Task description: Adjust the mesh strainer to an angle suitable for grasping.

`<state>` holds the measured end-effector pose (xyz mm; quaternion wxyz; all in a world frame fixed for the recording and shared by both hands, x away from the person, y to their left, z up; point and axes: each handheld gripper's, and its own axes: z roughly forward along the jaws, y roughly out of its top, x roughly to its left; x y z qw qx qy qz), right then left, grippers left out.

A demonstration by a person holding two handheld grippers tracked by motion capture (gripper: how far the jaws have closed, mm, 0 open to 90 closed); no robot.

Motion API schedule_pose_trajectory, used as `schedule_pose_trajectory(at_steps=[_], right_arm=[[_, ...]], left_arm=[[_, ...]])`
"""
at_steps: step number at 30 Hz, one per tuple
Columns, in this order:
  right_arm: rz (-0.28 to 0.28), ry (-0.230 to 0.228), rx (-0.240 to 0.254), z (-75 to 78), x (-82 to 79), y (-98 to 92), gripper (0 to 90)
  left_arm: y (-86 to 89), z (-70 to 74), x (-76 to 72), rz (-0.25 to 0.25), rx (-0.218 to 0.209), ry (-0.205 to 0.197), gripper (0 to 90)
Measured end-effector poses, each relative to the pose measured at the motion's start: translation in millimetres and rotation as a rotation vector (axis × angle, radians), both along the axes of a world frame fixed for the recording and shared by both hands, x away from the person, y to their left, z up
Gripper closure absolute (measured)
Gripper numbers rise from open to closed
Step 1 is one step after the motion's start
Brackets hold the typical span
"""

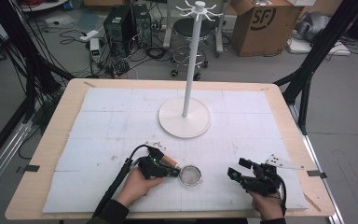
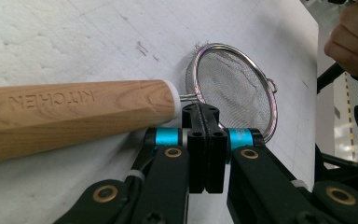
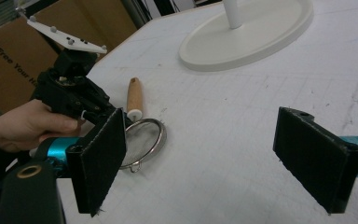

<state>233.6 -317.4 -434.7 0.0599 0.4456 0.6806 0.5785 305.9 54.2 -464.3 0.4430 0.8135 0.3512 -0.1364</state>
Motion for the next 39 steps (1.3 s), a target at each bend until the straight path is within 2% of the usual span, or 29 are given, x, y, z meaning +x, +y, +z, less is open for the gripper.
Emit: schedule_pose_trajectory(at_steps=[39], right_arm=[[-0.018, -0.001, -0.004, -0.6, -5.4, -6.0, 16.5]], left_arm=[[-16.5, -0.1, 1.5, -0.037, -0.001, -0.007, 89.7]])
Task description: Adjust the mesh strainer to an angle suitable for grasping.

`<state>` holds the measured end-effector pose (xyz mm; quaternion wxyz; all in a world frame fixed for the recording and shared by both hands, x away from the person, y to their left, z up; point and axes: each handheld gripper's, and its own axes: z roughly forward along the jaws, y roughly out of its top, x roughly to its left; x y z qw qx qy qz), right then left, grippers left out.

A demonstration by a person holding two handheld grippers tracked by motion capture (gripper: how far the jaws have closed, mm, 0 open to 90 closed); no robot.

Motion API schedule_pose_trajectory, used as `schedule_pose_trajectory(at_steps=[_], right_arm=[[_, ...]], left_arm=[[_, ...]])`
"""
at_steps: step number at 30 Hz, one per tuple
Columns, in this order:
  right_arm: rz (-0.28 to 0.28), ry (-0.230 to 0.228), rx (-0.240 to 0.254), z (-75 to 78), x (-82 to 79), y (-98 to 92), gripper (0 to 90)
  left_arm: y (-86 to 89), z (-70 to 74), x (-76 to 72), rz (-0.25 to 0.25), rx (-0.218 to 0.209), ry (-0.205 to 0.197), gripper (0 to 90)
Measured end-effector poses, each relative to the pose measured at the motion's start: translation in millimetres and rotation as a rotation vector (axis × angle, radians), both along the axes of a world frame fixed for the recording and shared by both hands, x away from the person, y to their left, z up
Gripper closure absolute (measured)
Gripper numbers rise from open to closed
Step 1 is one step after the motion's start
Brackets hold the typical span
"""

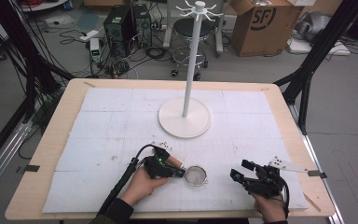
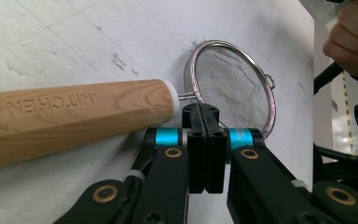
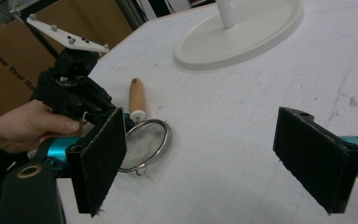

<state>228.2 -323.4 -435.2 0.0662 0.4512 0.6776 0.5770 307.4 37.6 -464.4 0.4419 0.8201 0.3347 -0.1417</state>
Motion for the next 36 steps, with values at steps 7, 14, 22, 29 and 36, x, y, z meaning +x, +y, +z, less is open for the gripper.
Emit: schedule_pose_trajectory(at_steps=[7, 14, 22, 29, 36], right_arm=[[-0.003, 0.003, 0.001, 0.0, -1.0, -1.2, 16.5], [-0.011, 0.004, 0.003, -0.4, -1.1, -1.6, 16.5], [-0.010, 0.006, 0.000, -2.1, 0.3, -1.7, 16.5], [-0.005, 0.008, -0.009, -2.5, 1.0, 0.2, 16.5], [-0.009, 0.011, -0.007, -2.6, 0.7, -1.6, 16.5]], left_arm=[[-3.2, -0.2, 0.0, -0.010, -0.001, 0.001, 89.7], [-18.1, 0.2, -1.2, -0.031, 0.001, -0.004, 89.7], [-20.6, -0.1, -0.2, -0.042, -0.001, 0.002, 89.7], [-29.6, -0.1, 0.7, -0.048, -0.002, 0.003, 89.7], [-37.0, 0.9, -1.4, -0.067, 0.005, -0.013, 89.0]])
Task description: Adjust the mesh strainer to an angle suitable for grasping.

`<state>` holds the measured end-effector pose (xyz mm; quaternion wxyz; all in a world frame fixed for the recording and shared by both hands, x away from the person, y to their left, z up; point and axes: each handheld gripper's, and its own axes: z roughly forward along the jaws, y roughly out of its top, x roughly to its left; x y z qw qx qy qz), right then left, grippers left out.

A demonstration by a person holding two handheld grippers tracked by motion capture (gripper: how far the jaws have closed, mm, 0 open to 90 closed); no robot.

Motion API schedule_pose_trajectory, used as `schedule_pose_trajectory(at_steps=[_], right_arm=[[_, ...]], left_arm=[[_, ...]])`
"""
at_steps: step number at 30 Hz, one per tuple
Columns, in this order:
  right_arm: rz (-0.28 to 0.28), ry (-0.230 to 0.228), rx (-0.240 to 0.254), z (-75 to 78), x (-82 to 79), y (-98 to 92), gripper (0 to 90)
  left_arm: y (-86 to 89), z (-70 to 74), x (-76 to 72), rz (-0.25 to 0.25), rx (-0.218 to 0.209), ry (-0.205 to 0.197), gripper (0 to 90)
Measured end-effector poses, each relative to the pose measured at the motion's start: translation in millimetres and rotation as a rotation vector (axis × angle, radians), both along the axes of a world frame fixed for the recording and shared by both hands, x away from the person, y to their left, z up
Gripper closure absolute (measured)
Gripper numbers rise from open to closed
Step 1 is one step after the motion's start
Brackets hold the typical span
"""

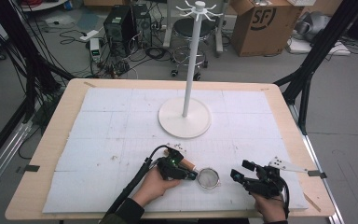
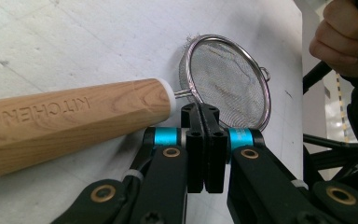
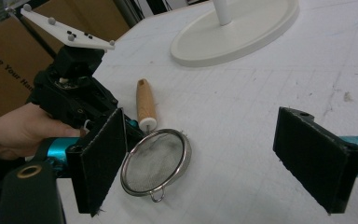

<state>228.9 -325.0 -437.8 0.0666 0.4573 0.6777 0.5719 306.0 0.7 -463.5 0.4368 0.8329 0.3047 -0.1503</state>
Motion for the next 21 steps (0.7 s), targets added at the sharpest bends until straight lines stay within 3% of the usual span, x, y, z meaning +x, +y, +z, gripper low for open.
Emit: schedule_pose_trajectory(at_steps=[6, 8, 12, 21], right_arm=[[0.006, 0.000, -0.001, 0.2, -0.1, 0.3, 16.5], [0.007, -0.002, -0.001, 0.4, -0.1, 0.6, 16.5], [0.009, -0.002, -0.002, 0.2, 0.0, 0.9, 16.5], [0.019, -0.002, -0.004, 0.2, 0.1, 2.0, 16.5]], left_arm=[[1.1, 1.0, -1.1, 0.004, -0.007, -0.013, 84.0], [2.3, 1.1, -0.6, 0.005, -0.021, -0.002, 77.6], [4.2, 2.3, -2.0, -0.004, -0.033, -0.022, 67.6], [7.6, 3.0, -2.4, 0.000, -0.056, -0.016, 56.2]])
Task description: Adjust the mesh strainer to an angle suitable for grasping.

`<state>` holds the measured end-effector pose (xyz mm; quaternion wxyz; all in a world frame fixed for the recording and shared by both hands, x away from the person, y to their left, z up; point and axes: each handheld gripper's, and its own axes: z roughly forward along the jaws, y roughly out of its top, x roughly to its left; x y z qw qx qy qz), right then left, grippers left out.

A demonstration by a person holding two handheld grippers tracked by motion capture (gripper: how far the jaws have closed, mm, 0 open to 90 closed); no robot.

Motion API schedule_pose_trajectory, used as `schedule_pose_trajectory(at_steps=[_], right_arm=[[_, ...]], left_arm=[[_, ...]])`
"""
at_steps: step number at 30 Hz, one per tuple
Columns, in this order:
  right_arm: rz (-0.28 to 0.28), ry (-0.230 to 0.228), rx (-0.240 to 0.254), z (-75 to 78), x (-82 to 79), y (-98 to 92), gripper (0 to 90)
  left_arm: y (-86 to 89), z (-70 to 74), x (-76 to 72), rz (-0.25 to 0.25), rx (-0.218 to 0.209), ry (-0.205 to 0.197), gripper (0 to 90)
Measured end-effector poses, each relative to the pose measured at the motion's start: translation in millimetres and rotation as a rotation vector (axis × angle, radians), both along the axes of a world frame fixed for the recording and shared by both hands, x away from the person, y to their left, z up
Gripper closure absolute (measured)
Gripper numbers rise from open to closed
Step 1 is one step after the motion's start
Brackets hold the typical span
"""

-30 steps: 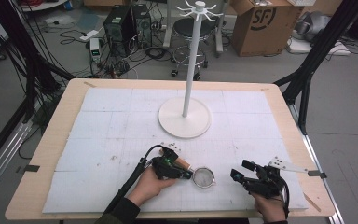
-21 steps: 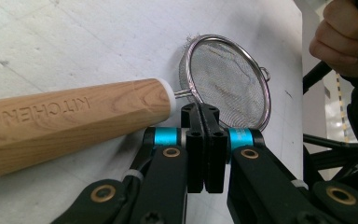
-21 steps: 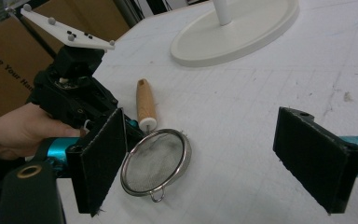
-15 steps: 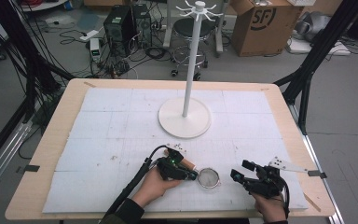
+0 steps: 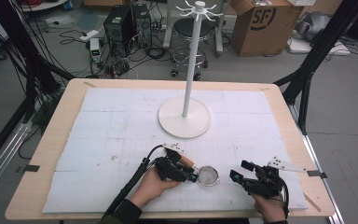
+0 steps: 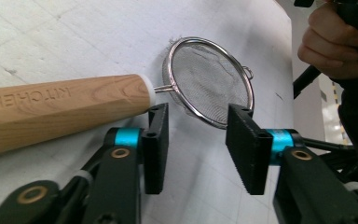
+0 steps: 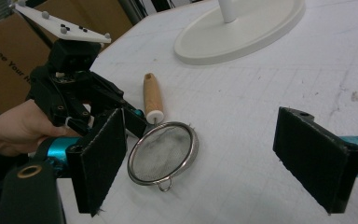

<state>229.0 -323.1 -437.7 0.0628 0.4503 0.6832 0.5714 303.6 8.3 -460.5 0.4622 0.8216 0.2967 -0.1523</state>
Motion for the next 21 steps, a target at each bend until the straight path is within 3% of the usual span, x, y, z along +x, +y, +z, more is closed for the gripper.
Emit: schedule_pose_trajectory(at_steps=[11, 17, 21], right_arm=[[0.001, -0.001, -0.002, -0.1, 0.1, 0.1, 16.6], [0.001, -0.001, -0.002, -0.2, 0.4, 0.2, 16.5], [0.002, -0.003, -0.003, -0.2, 0.5, 0.7, 16.5]], left_arm=[[9.7, 0.1, -1.4, 0.028, -0.027, 0.016, 40.7], [13.7, 1.3, -5.6, 0.022, -0.015, 0.000, 39.3], [24.9, 1.4, -6.4, 0.048, -0.025, 0.001, 38.1]])
